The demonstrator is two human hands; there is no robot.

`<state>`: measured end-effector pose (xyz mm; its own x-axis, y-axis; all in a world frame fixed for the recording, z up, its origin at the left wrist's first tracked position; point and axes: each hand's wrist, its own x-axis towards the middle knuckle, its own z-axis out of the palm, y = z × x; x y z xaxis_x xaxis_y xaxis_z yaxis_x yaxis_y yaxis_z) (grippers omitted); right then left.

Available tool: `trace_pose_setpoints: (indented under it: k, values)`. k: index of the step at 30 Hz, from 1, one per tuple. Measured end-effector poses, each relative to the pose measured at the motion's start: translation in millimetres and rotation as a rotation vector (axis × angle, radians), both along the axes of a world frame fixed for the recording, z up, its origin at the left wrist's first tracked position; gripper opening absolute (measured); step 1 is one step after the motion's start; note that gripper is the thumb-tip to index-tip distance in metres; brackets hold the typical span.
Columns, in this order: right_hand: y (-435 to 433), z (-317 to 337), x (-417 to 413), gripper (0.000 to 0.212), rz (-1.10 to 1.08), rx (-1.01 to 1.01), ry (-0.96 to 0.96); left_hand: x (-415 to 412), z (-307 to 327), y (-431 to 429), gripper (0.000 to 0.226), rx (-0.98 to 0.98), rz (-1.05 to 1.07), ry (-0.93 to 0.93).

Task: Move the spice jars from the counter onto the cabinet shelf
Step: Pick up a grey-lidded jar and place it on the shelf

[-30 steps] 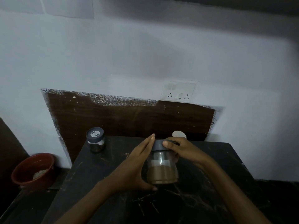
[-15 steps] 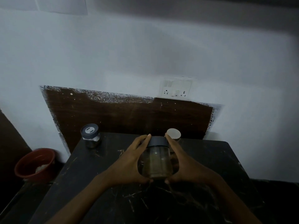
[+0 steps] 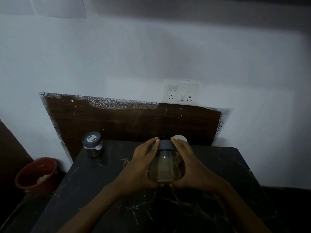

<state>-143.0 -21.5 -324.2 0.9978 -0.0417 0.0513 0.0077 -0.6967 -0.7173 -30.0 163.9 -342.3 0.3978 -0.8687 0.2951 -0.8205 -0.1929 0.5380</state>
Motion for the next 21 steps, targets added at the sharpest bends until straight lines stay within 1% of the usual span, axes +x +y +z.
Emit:
trace_pose_setpoints:
  k: [2, 5, 8, 10, 13, 16, 18, 21]
  values:
    - [-4, 2, 0, 0.131, 0.016, -0.025, 0.015, 2, -1, 1, 0.121, -0.03, 0.019, 0.067]
    - [-13, 2, -2, 0.137, 0.033, 0.005, 0.054, 4, -3, 3, 0.122, -0.065, 0.006, 0.164]
    - [-16, 2, -5, 0.133, 0.033, 0.037, 0.083, 4, -3, 3, 0.123, -0.087, -0.025, 0.218]
    - [-14, 2, -5, 0.13, 0.011, 0.017, 0.057, 4, -3, 2, 0.127, -0.07, -0.05, 0.232]
    - [-9, 4, -3, 0.126, -0.01, -0.009, 0.003, 3, -1, -4, 0.13, -0.013, -0.045, 0.149]
    - [-7, 8, -2, 0.128, -0.01, -0.02, -0.018, 2, 5, -11, 0.126, -0.04, -0.027, 0.1]
    - [-9, 13, -4, 0.133, -0.01, -0.014, -0.023, 4, 8, -12, 0.121, -0.102, -0.024, 0.139]
    - [-15, 19, -7, 0.137, -0.007, 0.004, -0.003, 3, 8, -9, 0.12, -0.188, -0.04, 0.27]
